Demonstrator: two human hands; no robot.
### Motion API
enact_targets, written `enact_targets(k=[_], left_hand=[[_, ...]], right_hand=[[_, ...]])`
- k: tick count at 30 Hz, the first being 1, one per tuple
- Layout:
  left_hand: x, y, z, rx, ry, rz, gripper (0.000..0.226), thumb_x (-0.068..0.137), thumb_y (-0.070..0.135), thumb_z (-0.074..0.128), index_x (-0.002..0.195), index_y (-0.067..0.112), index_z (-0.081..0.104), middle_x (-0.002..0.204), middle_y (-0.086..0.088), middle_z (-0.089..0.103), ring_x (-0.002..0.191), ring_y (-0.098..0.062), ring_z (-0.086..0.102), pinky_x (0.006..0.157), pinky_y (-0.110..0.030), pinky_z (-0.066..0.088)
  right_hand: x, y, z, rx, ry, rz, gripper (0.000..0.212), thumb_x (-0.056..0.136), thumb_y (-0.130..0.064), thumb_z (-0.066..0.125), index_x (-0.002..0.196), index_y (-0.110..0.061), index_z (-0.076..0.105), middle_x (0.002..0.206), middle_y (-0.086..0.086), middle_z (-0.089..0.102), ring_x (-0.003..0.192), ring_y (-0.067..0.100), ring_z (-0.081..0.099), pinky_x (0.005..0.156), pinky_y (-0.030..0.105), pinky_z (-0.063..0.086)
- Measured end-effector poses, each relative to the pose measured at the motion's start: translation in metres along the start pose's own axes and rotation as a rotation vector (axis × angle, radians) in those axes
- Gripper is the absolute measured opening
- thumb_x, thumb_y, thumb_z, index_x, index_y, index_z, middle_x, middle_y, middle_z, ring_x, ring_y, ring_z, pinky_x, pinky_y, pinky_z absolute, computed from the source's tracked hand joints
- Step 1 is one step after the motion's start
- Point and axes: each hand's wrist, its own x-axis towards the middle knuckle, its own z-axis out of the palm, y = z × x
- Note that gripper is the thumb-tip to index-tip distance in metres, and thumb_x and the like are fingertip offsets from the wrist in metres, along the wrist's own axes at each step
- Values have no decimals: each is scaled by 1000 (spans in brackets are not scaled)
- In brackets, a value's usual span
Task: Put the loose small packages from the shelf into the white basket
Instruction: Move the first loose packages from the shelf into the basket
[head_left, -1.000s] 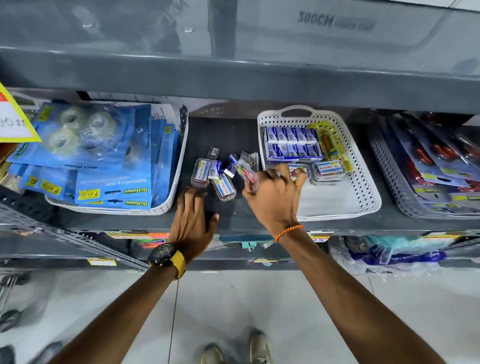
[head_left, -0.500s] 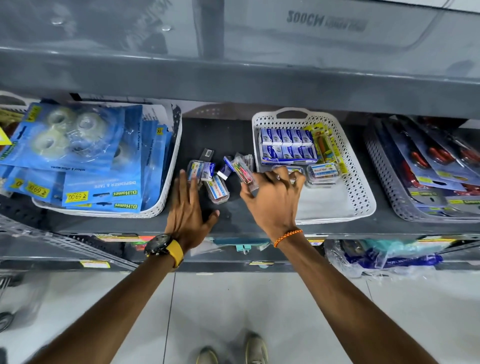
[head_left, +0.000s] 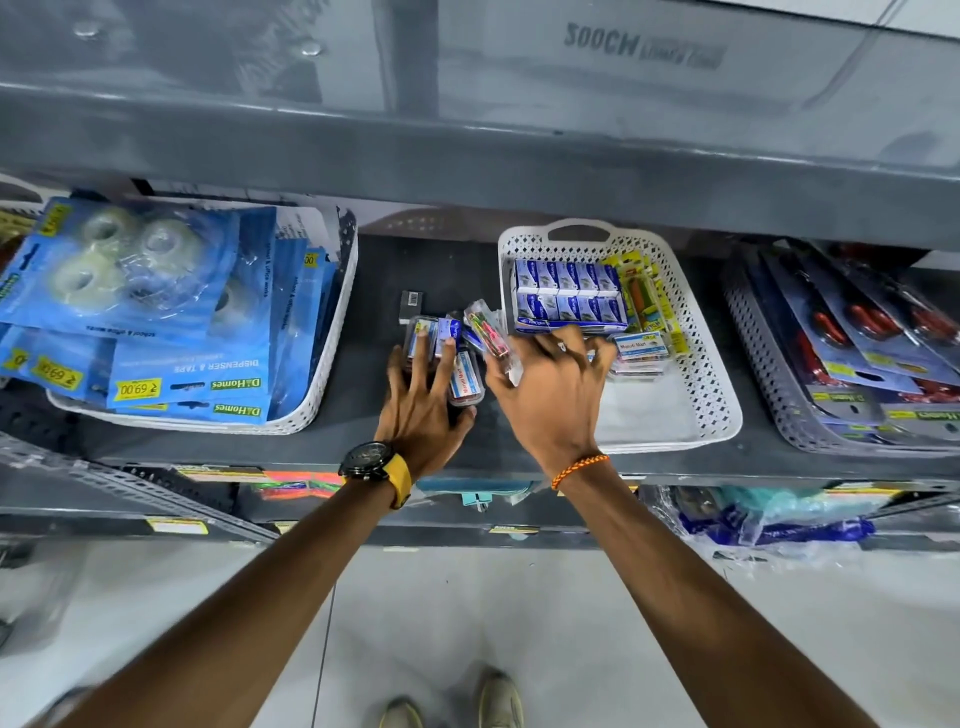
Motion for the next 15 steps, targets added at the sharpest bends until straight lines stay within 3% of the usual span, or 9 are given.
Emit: enact_targets(k=[4, 7, 10, 15], left_hand=[[-4, -9, -4, -12, 42, 56, 98, 86, 57, 53, 162, 13, 11, 169, -23, 4, 154, -48, 7, 123, -63, 12], [-13, -23, -8, -34, 70, 13, 113, 83, 66, 58, 161, 8, 2, 170, -16, -4, 156, -42, -1, 124, -59, 12], [-20, -38, -10, 22, 51, -49, 121, 80, 82, 46, 160, 5, -1, 170, -16, -5, 157, -37, -1, 125, -55, 13], [-20, -47, -8, 114, -2, -55, 124, 77, 90, 30, 159, -1, 9, 169, -22, 3, 157, -34, 2, 127, -52, 4]], right_hand=[[1, 1, 1, -19, -33, -23, 34, 88, -52, 58, 97, -24, 76, 88, -7, 75, 97, 22, 58, 86, 41, 31], [0, 2, 1, 73, 16, -35, 31, 84, -47, 67, 99, -22, 77, 89, -4, 76, 95, 25, 62, 80, 36, 43], [-2, 3, 0, 175, 96, -34, 31, 86, -44, 70, 103, -19, 78, 95, -3, 77, 95, 23, 66, 69, 32, 54], [-16, 17, -5, 183, 302, -20, 27, 88, -42, 73, 101, -20, 79, 94, -6, 75, 81, 21, 66, 55, 28, 49]])
